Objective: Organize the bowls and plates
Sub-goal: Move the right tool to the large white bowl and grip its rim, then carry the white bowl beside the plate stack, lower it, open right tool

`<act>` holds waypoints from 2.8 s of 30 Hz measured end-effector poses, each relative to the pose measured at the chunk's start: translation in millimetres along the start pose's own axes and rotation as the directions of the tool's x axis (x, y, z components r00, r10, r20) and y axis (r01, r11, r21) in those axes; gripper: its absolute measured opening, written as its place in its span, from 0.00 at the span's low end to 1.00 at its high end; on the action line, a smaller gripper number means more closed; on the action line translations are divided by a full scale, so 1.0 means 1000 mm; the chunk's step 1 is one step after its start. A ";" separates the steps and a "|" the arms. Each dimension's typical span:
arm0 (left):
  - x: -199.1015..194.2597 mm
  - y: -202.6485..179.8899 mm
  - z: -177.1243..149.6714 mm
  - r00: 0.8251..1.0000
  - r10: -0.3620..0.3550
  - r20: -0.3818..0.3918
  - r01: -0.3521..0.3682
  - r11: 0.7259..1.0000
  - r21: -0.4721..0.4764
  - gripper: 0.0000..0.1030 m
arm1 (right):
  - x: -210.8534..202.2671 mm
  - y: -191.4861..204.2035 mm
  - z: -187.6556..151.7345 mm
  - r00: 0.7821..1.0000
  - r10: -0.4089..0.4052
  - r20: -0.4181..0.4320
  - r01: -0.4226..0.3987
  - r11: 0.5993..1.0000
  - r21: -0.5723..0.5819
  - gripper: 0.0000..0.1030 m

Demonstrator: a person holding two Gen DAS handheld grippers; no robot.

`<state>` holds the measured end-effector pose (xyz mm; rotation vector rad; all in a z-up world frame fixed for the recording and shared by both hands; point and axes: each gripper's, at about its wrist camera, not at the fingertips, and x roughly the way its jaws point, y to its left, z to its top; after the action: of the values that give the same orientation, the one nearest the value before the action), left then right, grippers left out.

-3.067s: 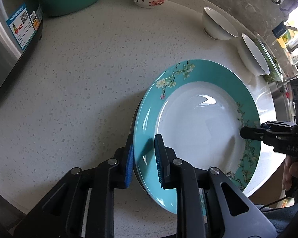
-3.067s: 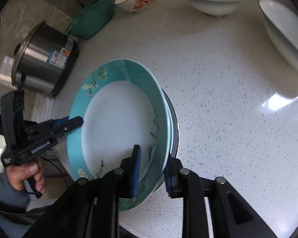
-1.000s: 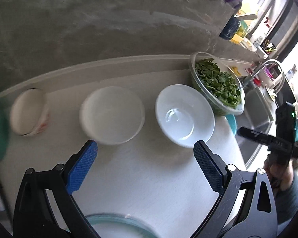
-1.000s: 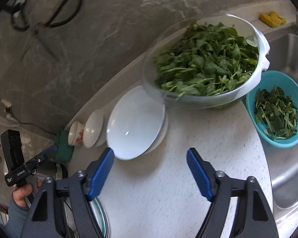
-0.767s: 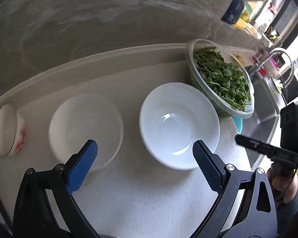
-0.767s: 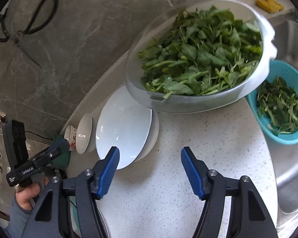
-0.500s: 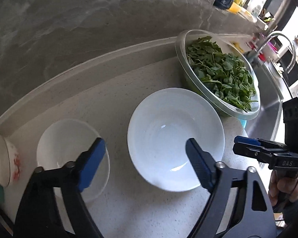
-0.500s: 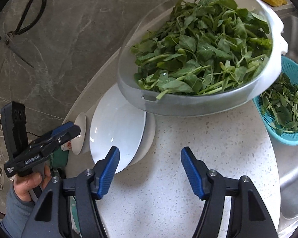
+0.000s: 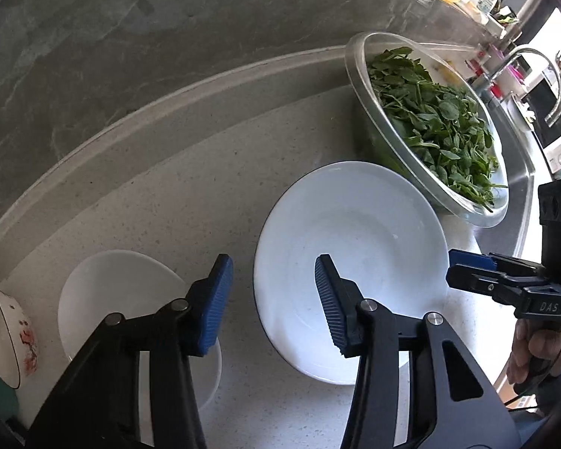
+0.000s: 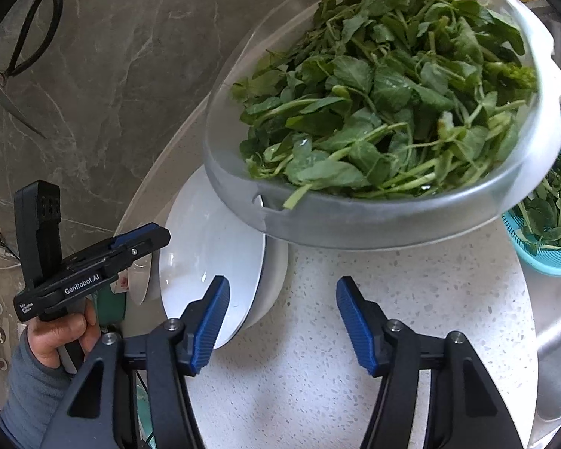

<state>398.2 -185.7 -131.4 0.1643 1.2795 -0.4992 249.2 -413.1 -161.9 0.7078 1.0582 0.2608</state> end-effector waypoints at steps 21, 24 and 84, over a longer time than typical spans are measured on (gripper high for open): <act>0.032 0.004 -0.007 0.997 0.017 -0.070 -0.018 1.000 -0.012 0.13 | 0.040 0.024 0.016 0.999 -0.029 -0.031 0.029 1.000 0.003 0.25; 0.036 0.006 -0.008 0.997 0.008 -0.081 -0.009 1.000 -0.020 0.09 | 0.042 0.023 0.016 0.999 -0.042 -0.027 0.042 0.999 0.002 0.20; -0.080 -0.061 -0.191 0.997 -0.065 -0.030 0.058 0.982 -0.181 0.07 | -0.022 0.056 -0.092 0.985 -0.015 -0.171 0.000 0.996 -0.092 0.19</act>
<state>188.3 -144.2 -102.7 -0.0183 1.3612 -0.4320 166.1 -344.9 -138.1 0.6065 1.2046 0.3666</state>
